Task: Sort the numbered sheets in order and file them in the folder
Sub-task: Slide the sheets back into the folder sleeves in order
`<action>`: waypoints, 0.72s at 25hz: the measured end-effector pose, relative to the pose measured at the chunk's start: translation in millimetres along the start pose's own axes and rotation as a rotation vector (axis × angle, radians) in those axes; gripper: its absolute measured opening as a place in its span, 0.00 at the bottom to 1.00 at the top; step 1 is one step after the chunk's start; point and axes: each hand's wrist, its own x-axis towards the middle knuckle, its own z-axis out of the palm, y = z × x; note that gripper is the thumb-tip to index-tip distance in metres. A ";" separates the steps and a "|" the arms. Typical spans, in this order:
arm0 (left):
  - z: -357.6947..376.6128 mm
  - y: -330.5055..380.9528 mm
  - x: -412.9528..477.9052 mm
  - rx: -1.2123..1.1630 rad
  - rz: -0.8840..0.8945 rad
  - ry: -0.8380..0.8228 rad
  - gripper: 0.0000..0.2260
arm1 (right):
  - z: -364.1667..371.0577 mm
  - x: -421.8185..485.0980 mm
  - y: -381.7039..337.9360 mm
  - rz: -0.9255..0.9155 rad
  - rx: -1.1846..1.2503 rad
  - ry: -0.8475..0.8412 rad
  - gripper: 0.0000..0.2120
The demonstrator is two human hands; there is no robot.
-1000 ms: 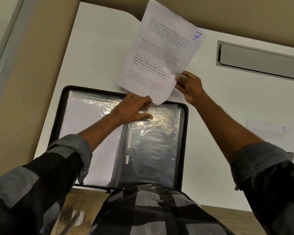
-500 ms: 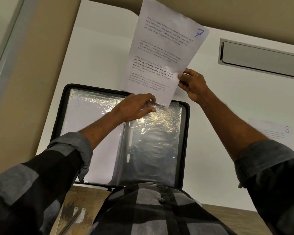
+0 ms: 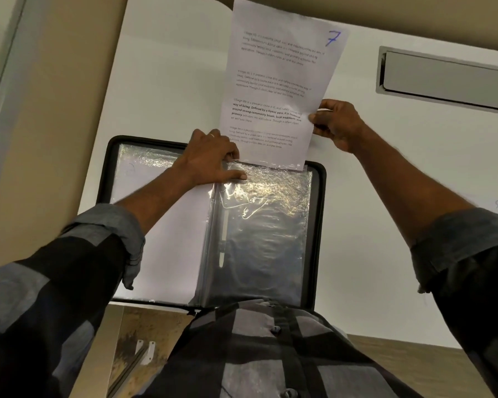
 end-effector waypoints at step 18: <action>9.1 -11.2 2.4 -0.613 0.004 0.039 0.15 | -13.2 10.1 18.3 0.003 -0.062 0.003 0.12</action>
